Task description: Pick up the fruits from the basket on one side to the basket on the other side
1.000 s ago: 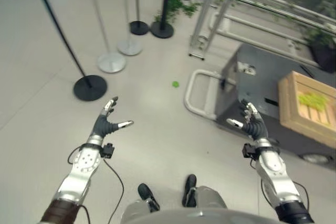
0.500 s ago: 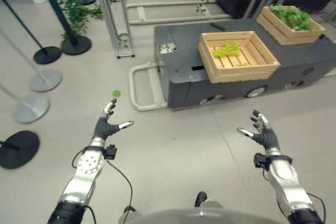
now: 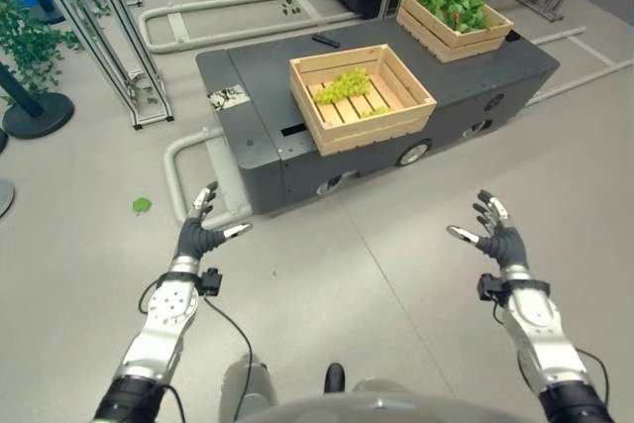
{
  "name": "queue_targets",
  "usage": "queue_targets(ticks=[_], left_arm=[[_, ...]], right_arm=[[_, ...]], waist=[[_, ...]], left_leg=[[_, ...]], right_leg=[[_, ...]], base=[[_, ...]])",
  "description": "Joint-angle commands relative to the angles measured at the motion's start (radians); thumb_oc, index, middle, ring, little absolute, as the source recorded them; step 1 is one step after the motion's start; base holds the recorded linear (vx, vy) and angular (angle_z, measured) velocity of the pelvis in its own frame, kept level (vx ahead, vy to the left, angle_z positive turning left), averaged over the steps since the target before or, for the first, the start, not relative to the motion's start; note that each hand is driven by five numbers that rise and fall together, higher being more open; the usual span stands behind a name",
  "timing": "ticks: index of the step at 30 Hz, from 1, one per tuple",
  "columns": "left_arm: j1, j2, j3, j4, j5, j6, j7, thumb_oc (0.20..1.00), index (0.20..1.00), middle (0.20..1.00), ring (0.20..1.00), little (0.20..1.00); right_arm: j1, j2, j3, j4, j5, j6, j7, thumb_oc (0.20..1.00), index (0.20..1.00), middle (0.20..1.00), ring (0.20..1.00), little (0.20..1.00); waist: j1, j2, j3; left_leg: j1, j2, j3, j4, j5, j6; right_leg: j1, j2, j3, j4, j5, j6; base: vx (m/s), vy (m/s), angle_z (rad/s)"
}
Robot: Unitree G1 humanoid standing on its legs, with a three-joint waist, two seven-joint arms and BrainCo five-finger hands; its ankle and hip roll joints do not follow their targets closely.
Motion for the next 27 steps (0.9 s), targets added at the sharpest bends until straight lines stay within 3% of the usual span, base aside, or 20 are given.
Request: queue_targets(ticks=[1, 2, 4, 6, 10, 13, 14, 15, 16, 18, 21, 23, 24, 25, 27], left_arm=[[-0.042, 0.013, 0.042, -0.017, 0.035, -0.06, 0.05, 1.0, 1.0, 1.0, 1.0, 1.0], [-0.051, 0.016, 0.042, -0.01, 0.038, -0.058, 0.062, 1.0, 1.0, 1.0, 1.0, 1.0], [-0.052, 0.015, 0.045, -0.005, 0.035, -0.059, 0.064, 1.0, 1.0, 1.0, 1.0, 1.0], [-0.057, 0.016, 0.046, 0.003, 0.039, -0.055, 0.068, 1.0, 1.0, 1.0, 1.0, 1.0], [-0.025, 0.021, 0.063, -0.004, 0.038, -0.058, 0.07, 1.0, 1.0, 1.0, 1.0, 1.0], [-0.018, 0.038, 0.073, -0.009, 0.049, -0.056, 0.072, 1.0, 1.0, 1.0, 1.0, 1.0], [-0.011, 0.05, 0.082, -0.016, 0.053, -0.056, 0.07, 1.0, 1.0, 1.0, 1.0, 1.0], [-0.011, 0.05, 0.082, -0.017, 0.053, -0.056, 0.07, 1.0, 1.0, 1.0, 1.0, 1.0], [-0.003, 0.054, 0.084, -0.024, 0.05, -0.057, 0.069, 1.0, 1.0, 1.0, 1.0, 1.0], [-0.003, 0.058, 0.083, -0.027, 0.053, -0.053, 0.065, 1.0, 1.0, 1.0, 1.0, 1.0], [-0.013, 0.07, 0.075, -0.035, 0.051, -0.05, 0.063, 1.0, 1.0, 1.0, 1.0, 1.0], [-0.017, 0.077, 0.069, -0.044, 0.055, -0.047, 0.063, 1.0, 1.0, 1.0, 1.0, 1.0], [-0.018, 0.076, 0.068, -0.045, 0.056, -0.043, 0.063, 1.0, 1.0, 1.0, 1.0, 1.0], [-0.011, 0.073, 0.072, -0.05, 0.053, -0.041, 0.058, 1.0, 1.0, 1.0, 1.0, 1.0], [-0.009, 0.068, 0.073, -0.046, 0.05, -0.042, 0.055, 1.0, 1.0, 1.0, 1.0, 1.0]], right_arm=[[-0.027, -0.045, -0.005, -0.038, -0.001, -0.07, -0.004, 1.0, 1.0, 1.0, 1.0, 1.0], [-0.032, -0.048, 0.003, -0.036, -0.002, -0.075, -0.005, 1.0, 1.0, 1.0, 1.0, 1.0], [-0.036, -0.048, 0.006, -0.031, 0.0, -0.075, -0.004, 1.0, 1.0, 1.0, 1.0, 1.0], [-0.035, -0.044, 0.006, -0.028, -0.002, -0.074, -0.007, 1.0, 1.0, 1.0, 1.0, 1.0], [-0.048, -0.023, 0.023, -0.027, -0.006, -0.066, -0.002, 1.0, 1.0, 1.0, 1.0, 1.0], [-0.051, -0.004, 0.034, -0.032, -0.009, -0.06, 0.009, 1.0, 1.0, 1.0, 1.0, 1.0], [-0.056, 0.005, 0.039, -0.032, -0.017, -0.051, 0.016, 1.0, 1.0, 1.0, 1.0, 1.0], [-0.056, 0.006, 0.04, -0.033, -0.017, -0.051, 0.016, 1.0, 1.0, 1.0, 1.0, 1.0], [-0.063, 0.015, 0.046, -0.026, -0.02, -0.05, 0.016, 1.0, 1.0, 1.0, 1.0, 1.0], [-0.058, 0.03, 0.047, -0.028, -0.028, -0.045, 0.023, 1.0, 1.0, 1.0, 1.0, 1.0], [-0.043, 0.046, 0.038, -0.047, -0.031, -0.041, 0.032, 1.0, 1.0, 1.0, 1.0, 1.0], [-0.045, 0.048, 0.04, -0.059, -0.04, -0.037, 0.036, 1.0, 1.0, 1.0, 1.0, 1.0], [-0.049, 0.052, 0.043, -0.061, -0.048, -0.035, 0.036, 1.0, 1.0, 1.0, 1.0, 1.0], [-0.041, 0.054, 0.04, -0.064, -0.053, -0.03, 0.038, 1.0, 1.0, 1.0, 1.0, 1.0], [-0.032, 0.054, 0.035, -0.063, -0.05, -0.029, 0.039, 1.0, 1.0, 1.0, 1.0, 1.0]], waist=[[0.015, 0.03, 0.008], [0.022, 0.039, 0.013], [0.024, 0.042, 0.011], [0.023, 0.049, 0.006], [0.038, 0.034, -0.024], [0.052, 0.005, -0.042], [0.061, -0.012, -0.053], [0.063, -0.013, -0.054], [0.07, -0.019, -0.058], [0.07, -0.026, -0.065], [0.043, -0.022, -0.065], [0.023, 0.012, -0.039], [0.016, 0.028, -0.029], [0.006, 0.037, -0.031], [-0.002, 0.038, -0.031]], left_leg=[[0.003, 0.013, -0.001, -0.05, 0.143, -0.024], [-0.01, 0.012, -0.029, -0.124, 0.167, -0.034], [0.0, 0.013, -0.032, -0.159, 0.179, -0.033], [-0.003, 0.021, -0.002, -0.197, 0.209, -0.042], [0.021, 0.025, 0.015, -0.168, 0.225, -0.02], [0.009, 0.014, 0.046, -0.088, 0.193, 0.005], [0.004, 0.0, 0.07, -0.023, 0.141, 0.028], [0.004, 0.001, 0.072, -0.022, 0.139, 0.029], [0.01, -0.006, 0.087, -0.002, 0.112, 0.04], [0.033, -0.02, 0.098, 0.003, 0.083, 0.053], [0.077, -0.051, 0.088, 0.001, 0.036, 0.083], [0.127, -0.039, 0.089, -0.005, 0.015, 0.101], [0.154, -0.034, 0.091, -0.014, 0.007, 0.109], [0.198, -0.047, 0.086, -0.046, 0.001, 0.109], [0.222, -0.055, 0.072, -0.065, 0.001, 0.102]], right_leg=[[-0.007, 0.061, -0.058, 0.014, -0.041, 0.107], [0.001, 0.075, -0.046, 0.013, -0.054, 0.106], [0.008, 0.079, -0.038, 0.014, -0.062, 0.106], [0.026, 0.089, -0.034, 0.01, -0.076, 0.104], [0.071, 0.08, -0.015, 0.014, -0.112, 0.108], [0.084, 0.043, -0.021, 0.051, -0.152, 0.117], [0.079, 0.016, -0.024, 0.11, -0.164, 0.139], [0.077, 0.015, -0.022, 0.113, -0.165, 0.139], [0.064, 0.001, -0.026, 0.165, -0.165, 0.161], [0.033, -0.019, -0.047, 0.257, -0.123, 0.207], [-0.063, -0.048, -0.04, 0.513, 0.062, 0.289], [-0.149, -0.062, -0.075, 0.645, 0.12, 0.298], [-0.188, -0.074, -0.098, 0.683, 0.119, 0.291], [-0.236, -0.093, -0.121, 0.585, 0.067, 0.263], [-0.233, -0.103, -0.138, 0.506, 0.043, 0.253]], base=[[0.18, 0.016, -0.68], [0.11, 0.026, -0.3], [0.15, 0.046, -0.31], [0.2, 0.086, -0.21], [0.3, 0.164, -0.22], [0.29, 0.193, -0.16], [0.3, 0.227, -0.21], [0.31, 0.273, -0.23], [0.19, 0.185, -0.35], [0.26, 0.254, -0.45], [0.21, 0.269, -0.03], [0.17, 0.279, 0.2], [0.31, 0.286, 0.2], [0.27, 0.175, -0.01], [0.25, 0.033, -0.17]])
